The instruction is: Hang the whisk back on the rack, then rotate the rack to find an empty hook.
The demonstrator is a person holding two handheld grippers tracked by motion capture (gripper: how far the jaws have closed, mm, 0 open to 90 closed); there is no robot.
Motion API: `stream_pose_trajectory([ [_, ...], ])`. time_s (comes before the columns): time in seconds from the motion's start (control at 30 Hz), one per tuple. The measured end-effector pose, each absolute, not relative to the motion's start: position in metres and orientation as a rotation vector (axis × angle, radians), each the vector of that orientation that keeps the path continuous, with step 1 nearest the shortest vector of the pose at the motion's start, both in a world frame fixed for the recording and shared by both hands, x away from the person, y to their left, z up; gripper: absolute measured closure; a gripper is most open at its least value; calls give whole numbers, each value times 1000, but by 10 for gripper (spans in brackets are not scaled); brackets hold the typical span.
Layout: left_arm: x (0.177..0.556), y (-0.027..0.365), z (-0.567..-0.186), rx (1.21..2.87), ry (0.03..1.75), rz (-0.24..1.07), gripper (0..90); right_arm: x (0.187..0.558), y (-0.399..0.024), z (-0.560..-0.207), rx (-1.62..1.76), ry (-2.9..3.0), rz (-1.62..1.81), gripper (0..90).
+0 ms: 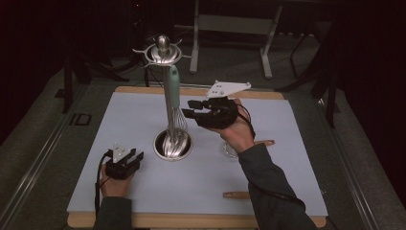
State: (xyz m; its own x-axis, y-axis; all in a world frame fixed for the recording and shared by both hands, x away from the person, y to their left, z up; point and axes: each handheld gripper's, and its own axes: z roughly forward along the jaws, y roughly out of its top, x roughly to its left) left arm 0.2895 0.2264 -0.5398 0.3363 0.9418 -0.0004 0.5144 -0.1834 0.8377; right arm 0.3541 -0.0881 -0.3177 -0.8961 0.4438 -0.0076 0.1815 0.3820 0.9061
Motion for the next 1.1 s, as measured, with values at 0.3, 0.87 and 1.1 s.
stream_pose_trajectory([
  [0.3, 290, 226, -540, 1823, 1292, 696, 629, 351, -96, -332, 556, 2416, 1412, 606],
  [0.87, 290, 226, -540, 1825, 1288, 697, 630, 346, -126, -371, 642, 2464, 1248, 572],
  [1.1, 289, 227, -540, 1820, 1290, 697, 630, 342, -144, -388, 688, 2462, 1186, 563],
])
